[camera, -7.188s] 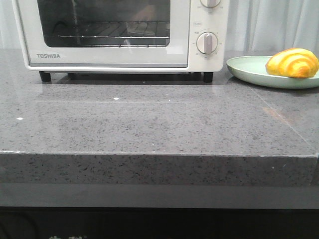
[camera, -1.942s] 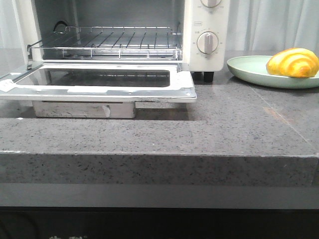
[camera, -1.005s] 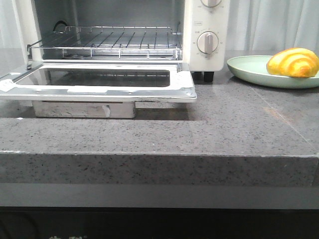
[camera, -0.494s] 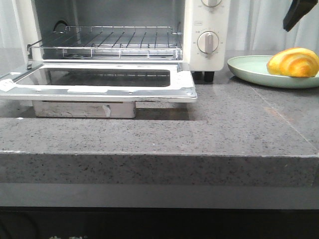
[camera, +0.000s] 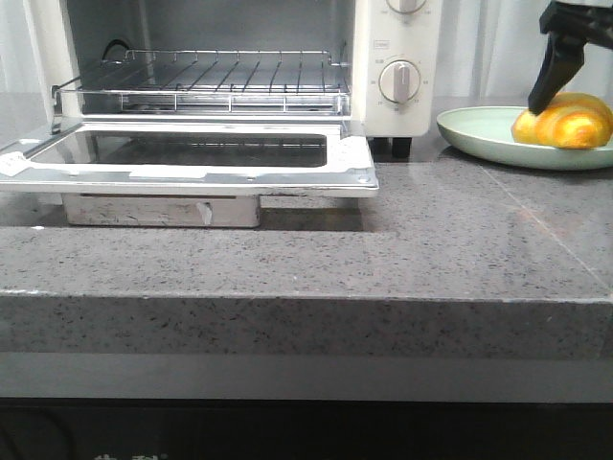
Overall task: Put bread in oven
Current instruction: 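Lower the right gripper and grasp the orange-striped croissant, then lift the croissant with the right gripper and carry it toward the oven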
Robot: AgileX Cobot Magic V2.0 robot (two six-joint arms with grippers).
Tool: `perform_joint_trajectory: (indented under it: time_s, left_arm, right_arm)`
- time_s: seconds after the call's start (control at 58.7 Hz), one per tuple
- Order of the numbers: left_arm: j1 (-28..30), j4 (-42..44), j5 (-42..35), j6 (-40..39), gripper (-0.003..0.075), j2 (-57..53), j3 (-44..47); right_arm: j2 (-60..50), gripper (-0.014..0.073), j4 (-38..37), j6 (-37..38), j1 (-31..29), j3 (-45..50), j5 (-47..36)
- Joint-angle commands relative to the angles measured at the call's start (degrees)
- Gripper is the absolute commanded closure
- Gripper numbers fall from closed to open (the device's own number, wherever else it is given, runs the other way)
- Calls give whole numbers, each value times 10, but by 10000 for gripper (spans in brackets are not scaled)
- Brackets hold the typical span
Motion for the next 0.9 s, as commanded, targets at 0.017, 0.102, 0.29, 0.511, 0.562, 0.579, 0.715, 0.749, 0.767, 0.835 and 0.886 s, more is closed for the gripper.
perform_joint_trajectory:
  time_s: [0.017, 0.102, 0.29, 0.511, 0.562, 0.579, 0.715, 0.749, 0.767, 0.835, 0.886]
  left_arm:
    - [-1, -1, -38, -5, 741, -1, -15]
    - [-1, -1, -38, -5, 741, -1, -15]
    - [-1, 5, -38, -5, 741, -1, -15]
    - [-1, 5, -38, -5, 741, -1, -15]
    - [-1, 5, -38, -5, 741, -1, -15]
    - [-1, 5, -38, -5, 741, -1, -15]
    - [-1, 5, -38, -5, 741, -1, -15]
    - [-1, 5, -38, -5, 741, -1, -15]
    - [-1, 5, -38, -5, 741, -1, -15]
    - [-1, 5, -38, -5, 741, -1, -15]
    - [-1, 5, -38, -5, 741, -1, -15]
  right_arm:
    - [-16, -50, 10, -9, 0, -21, -20]
    - [-15, -50, 10, -9, 0, -21, -18]
    - [-15, 69, 10, -9, 0, -21, -14]
    - [-15, 361, 13, -9, 0, -22, -12]
    - [-15, 394, 14, -9, 0, -23, -12]
    - [-18, 401, 14, -9, 0, -23, -13]
    - [-40, 422, 14, -10, 0, -23, -18]
    - [-50, 422, 14, -11, 0, -23, -21]
    - [-55, 422, 14, -13, 0, -23, -23]
    - [-78, 422, 14, -26, 0, -23, -27]
    - [-102, 422, 14, -34, 0, -22, -26]
